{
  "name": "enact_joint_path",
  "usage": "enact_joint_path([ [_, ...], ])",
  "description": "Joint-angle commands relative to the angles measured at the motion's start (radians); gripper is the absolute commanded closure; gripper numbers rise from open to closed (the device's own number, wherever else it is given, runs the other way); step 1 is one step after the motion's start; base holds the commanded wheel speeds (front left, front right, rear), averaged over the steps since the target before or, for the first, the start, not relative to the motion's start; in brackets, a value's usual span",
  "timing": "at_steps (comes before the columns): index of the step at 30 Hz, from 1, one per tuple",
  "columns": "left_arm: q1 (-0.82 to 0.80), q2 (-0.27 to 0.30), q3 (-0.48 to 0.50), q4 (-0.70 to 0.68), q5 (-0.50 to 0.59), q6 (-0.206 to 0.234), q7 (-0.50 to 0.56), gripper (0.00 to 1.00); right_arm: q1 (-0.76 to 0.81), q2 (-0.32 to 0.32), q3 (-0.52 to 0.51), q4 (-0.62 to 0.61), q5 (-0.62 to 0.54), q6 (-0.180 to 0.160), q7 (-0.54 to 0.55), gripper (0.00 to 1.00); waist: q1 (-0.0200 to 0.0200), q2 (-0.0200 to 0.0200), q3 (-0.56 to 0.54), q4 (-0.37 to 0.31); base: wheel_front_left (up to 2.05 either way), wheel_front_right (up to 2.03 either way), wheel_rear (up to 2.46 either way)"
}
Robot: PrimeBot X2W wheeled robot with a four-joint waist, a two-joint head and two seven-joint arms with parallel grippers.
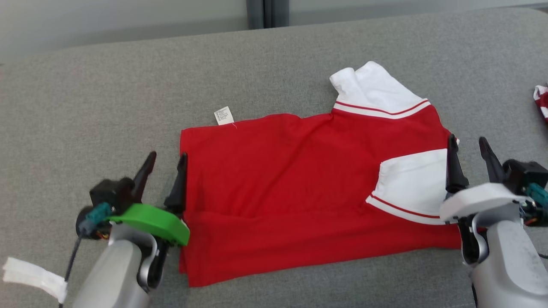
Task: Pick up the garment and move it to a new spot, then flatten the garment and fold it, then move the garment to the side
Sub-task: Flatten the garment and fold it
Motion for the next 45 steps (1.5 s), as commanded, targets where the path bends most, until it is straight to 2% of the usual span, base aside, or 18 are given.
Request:
enact_joint_path([
  [1,-0.052,0.019,-0.004,0.022,-0.015,0.002,0.0,0.0,-0.031,-0.004,0.018,0.009,-0.016,-0.002,-0.002,0.0,0.0,-0.0001,0.071,-0.023,0.0,0.0,0.0],
  [9,-0.271,0.075,-0.155,0.241,-0.114,0.002,0.0,0.0,-0.208,-0.004,0.09,0.085,-0.096,-0.002,-0.002,0.0,0.0,-0.0001,0.165,-0.054,0.0,0.0,0.0],
  [13,-0.339,0.081,-0.208,0.318,-0.165,0.002,0.0,0.0,-0.316,-0.004,0.093,0.15,-0.155,-0.002,0.008,0.0,0.0,-0.0001,0.203,-0.061,0.0,0.0,0.0],
  [17,-0.378,0.083,-0.27,0.36,-0.212,0.002,0.003,0.0,-0.429,-0.004,0.076,0.207,-0.212,-0.002,0.064,0.0,0.0,-0.0001,0.232,-0.058,0.0,0.0,0.0],
  [18,-0.384,0.083,-0.283,0.365,-0.22,0.002,0.003,0.06,-0.452,-0.004,0.072,0.221,-0.223,-0.002,0.086,0.0,0.0,-0.0001,0.237,-0.054,0.0,0.0,0.0],
  [19,-0.394,0.085,-0.297,0.369,-0.224,0.002,0.004,0.57,-0.483,-0.004,0.065,0.238,-0.238,-0.002,0.113,0.0,0.0,-0.0001,0.244,-0.05,0.0,0.0,0.0],
  [20,-0.399,0.085,-0.309,0.368,-0.228,0.002,0.005,1.0,-0.508,-0.005,0.063,0.249,-0.249,-0.002,0.133,0.0,0.0,-0.0001,0.25,-0.045,0.0,0.0,0.0],
  [27,-0.417,0.101,-0.413,0.301,-0.267,0.002,0.008,1.0,-0.667,-0.031,0.06,0.353,-0.292,-0.002,0.274,0.0,0.0,-0.0001,0.284,0.02,0.0,0.0,0.0],
  [35,-0.427,0.115,-0.441,0.169,-0.274,0.002,0.001,1.0,-0.79,-0.064,0.03,0.472,-0.301,-0.002,0.394,0.0,0.0,-0.0001,0.323,0.107,0.0,0.0,0.0],
  [40,-0.417,0.115,-0.442,0.127,-0.273,0.002,0.001,1.0,-0.822,-0.064,0.014,0.529,-0.32,-0.002,0.434,0.0,0.0,-0.0001,0.344,0.131,0.0,0.0,0.0],
  [41,-0.412,0.115,-0.442,0.123,-0.272,0.002,0.001,1.0,-0.818,-0.063,0.008,0.544,-0.324,-0.002,0.443,0.16,0.0,-0.0001,0.346,0.132,0.0,0.0,0.0],
  [43,-0.404,0.112,-0.438,0.117,-0.276,0.002,0.002,1.0,-0.806,-0.059,0.0,0.57,-0.329,-0.001,0.455,1.0,0.0,-0.0001,0.346,0.132,0.0,0.0,0.0],
  [45,-0.399,0.112,-0.432,0.113,-0.279,0.002,0.002,1.0,-0.796,-0.055,-0.005,0.578,-0.341,-0.001,0.443,1.0,0.0,-0.0001,0.343,0.129,0.0,0.0,0.0],
])
